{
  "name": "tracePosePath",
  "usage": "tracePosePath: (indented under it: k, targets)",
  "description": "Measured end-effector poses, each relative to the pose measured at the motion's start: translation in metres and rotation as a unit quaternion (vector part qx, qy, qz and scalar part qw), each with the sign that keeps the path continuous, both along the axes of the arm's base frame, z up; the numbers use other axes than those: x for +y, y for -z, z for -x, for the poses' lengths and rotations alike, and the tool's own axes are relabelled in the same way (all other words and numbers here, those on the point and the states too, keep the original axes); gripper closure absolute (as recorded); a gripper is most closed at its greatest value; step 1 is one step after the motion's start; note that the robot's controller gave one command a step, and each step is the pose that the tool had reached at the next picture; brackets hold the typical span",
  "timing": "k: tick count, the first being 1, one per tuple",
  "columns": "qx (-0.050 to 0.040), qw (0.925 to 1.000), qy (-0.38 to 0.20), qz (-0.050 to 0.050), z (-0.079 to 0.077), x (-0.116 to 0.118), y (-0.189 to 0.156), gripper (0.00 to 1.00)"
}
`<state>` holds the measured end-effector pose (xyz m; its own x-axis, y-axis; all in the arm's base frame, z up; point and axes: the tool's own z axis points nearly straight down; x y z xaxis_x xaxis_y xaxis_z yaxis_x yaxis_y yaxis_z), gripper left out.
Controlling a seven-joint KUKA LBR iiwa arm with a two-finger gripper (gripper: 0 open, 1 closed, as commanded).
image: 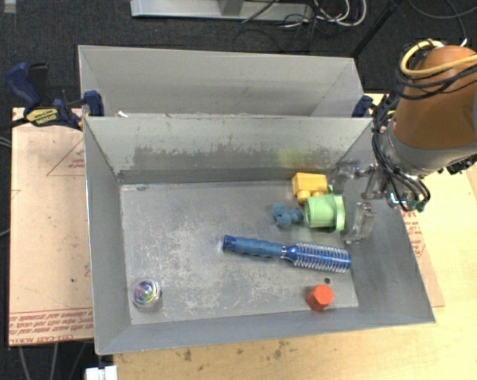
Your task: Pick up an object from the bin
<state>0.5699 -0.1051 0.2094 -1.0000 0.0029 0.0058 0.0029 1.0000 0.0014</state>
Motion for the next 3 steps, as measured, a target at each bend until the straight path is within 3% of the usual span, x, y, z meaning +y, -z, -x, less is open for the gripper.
tracePosePath:
  k: [1, 2, 3]
  targets:
    - [0.0009, 0.9998, 0.020, 0.000, 0.0686, -0.0183, 0.1262, 0.00]
    - [-0.0029, 0.9999, 0.017, 0.000, 0.0656, -0.0174, 0.1223, 1.00]
    - [-0.0029, 0.9999, 0.016, 0.000, 0.0655, -0.0173, 0.1223, 0.00]
